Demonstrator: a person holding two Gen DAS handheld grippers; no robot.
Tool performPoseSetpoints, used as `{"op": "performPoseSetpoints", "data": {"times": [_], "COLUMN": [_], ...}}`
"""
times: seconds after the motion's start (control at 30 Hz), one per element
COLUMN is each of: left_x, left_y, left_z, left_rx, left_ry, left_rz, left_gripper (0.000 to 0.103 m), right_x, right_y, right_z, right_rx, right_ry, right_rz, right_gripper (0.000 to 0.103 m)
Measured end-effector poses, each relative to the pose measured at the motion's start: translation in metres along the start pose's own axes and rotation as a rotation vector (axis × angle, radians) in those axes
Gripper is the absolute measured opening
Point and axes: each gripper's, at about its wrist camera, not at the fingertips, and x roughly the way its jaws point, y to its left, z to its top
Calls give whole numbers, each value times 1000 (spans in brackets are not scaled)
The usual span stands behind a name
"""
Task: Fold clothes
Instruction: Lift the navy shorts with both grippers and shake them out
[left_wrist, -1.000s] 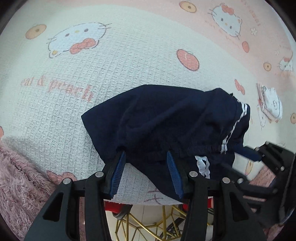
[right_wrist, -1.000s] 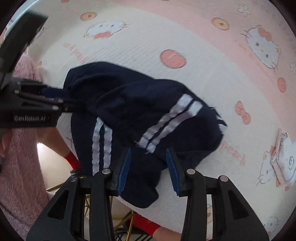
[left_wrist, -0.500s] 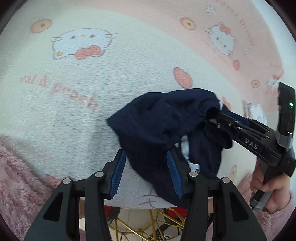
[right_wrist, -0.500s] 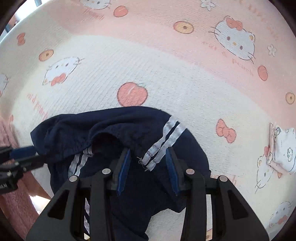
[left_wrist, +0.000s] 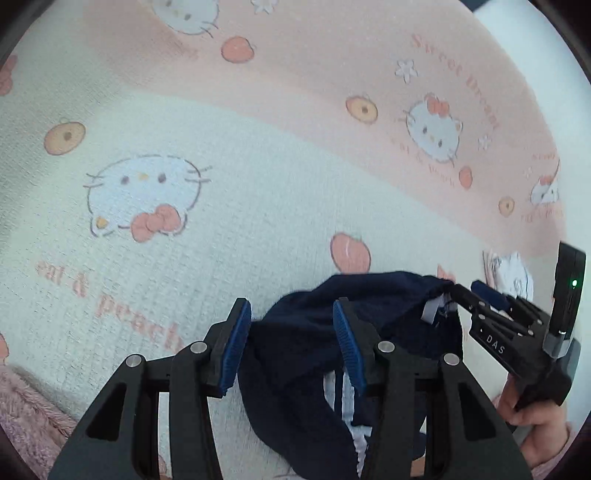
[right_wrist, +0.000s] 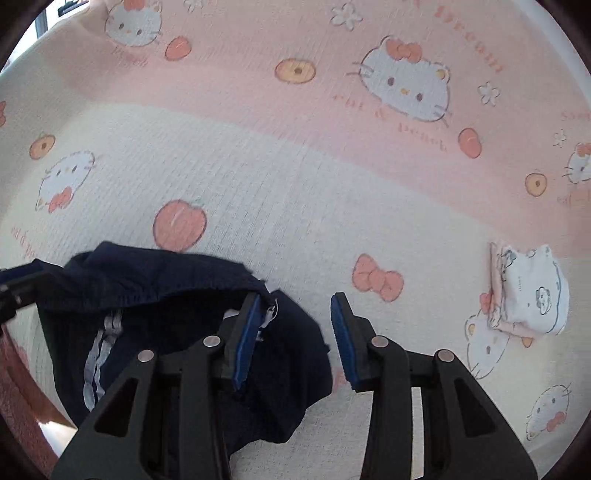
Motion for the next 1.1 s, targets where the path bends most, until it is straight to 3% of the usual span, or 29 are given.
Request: {"op": "performPoseSetpoints", "data": {"times": [0.13,0.2,0.27,0.43,0.47,0.53,0.6,0.63,0.67,0.7,0.77,0.87,1.0,1.1], "left_x": [6,11,22,39,38,32,26,23,19,17,14,4,-2,14], "left_y": [1,-10,-23,-2,4,9,14,18,24,30,37,35,43,33], "left_z": [-18,-31,-45,-52,-46,-34,-21,-19,-18,-19,-24,-32,-47,-62], "left_rx": [4,73,137,5,-35,-27,21,16,-12,-48,-91,-73,-135,-186], "left_ry": [84,132,210,243,221,144,70,53,49,58,95,94,160,191], "left_rz": [-134,-111,-5,6,1,77,196,214,195,146,55,63,41,-106], "left_gripper": [49,48,49,48,48,48,48,48,48,48,48,49,48,49], "right_x": [5,15,25,25,29,38,46,47,47,45,41,37,9,0], "right_y": [-13,-11,-3,13,19,27,25,19,11,3,-14,-35,-31,5], "right_z": [7,4,-5,-22,-25,-27,-25,-21,-17,-13,-7,-6,-13,-17], "right_rx": [53,27,-7,-78,-117,-181,-168,-132,-89,-50,8,50,30,-103], "right_ry": [25,64,104,116,121,123,124,121,112,100,67,83,100,102], "right_rz": [14,56,112,184,160,110,91,84,66,47,1,-18,200,278], "right_gripper": [41,41,41,42,42,42,37,31,17,11,10,10,16,28]}}
